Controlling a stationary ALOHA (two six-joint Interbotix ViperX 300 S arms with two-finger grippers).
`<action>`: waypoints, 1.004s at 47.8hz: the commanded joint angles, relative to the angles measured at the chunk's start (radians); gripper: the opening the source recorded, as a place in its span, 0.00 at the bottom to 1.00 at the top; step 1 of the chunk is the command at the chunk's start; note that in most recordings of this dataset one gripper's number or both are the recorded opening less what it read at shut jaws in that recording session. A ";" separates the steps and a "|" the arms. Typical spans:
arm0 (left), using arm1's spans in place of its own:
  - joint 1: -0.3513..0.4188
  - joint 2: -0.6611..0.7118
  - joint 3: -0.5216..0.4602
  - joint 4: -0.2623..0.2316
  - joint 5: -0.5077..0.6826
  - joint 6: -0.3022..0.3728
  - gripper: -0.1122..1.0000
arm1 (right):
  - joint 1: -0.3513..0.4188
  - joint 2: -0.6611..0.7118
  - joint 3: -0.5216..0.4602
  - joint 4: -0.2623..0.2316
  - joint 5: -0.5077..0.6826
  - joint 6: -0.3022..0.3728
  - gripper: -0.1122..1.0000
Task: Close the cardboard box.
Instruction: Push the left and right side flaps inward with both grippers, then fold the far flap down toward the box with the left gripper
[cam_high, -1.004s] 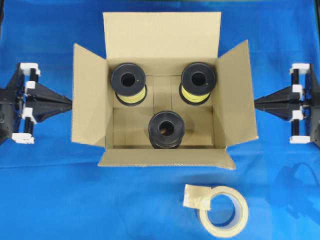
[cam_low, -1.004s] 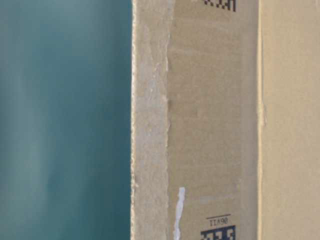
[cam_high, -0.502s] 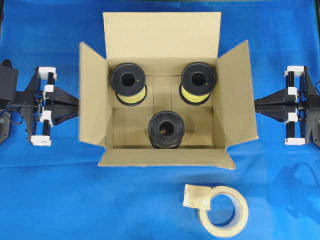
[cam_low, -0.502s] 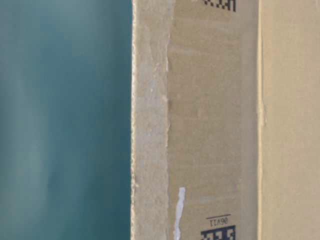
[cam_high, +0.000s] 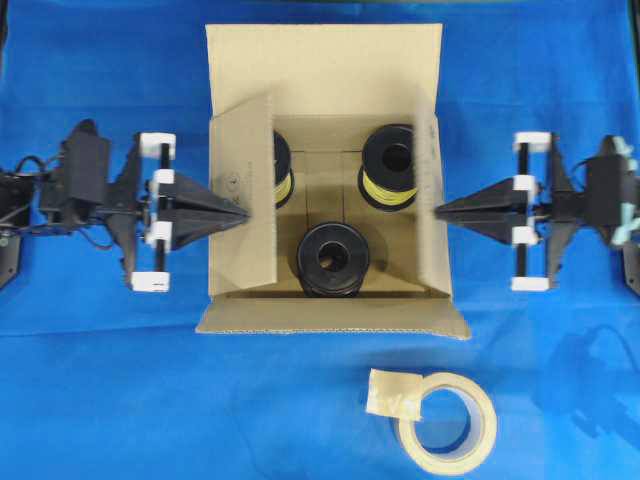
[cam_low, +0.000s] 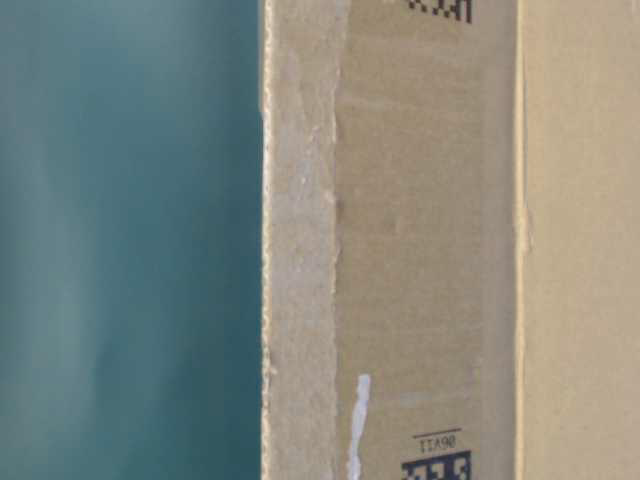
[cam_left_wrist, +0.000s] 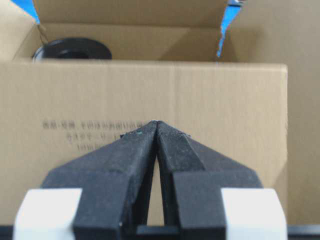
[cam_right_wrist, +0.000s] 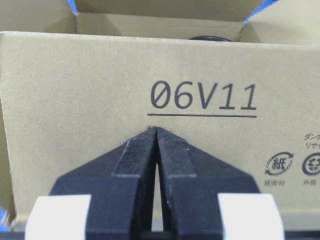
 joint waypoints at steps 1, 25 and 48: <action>0.009 0.015 -0.051 0.000 0.011 0.002 0.12 | -0.003 0.046 -0.058 0.000 -0.014 -0.002 0.11; 0.020 0.086 -0.152 0.000 0.091 0.017 0.12 | -0.017 0.143 -0.152 0.000 0.032 0.000 0.11; 0.020 0.176 -0.173 0.000 0.094 0.003 0.12 | -0.017 0.245 -0.201 0.017 0.084 0.011 0.11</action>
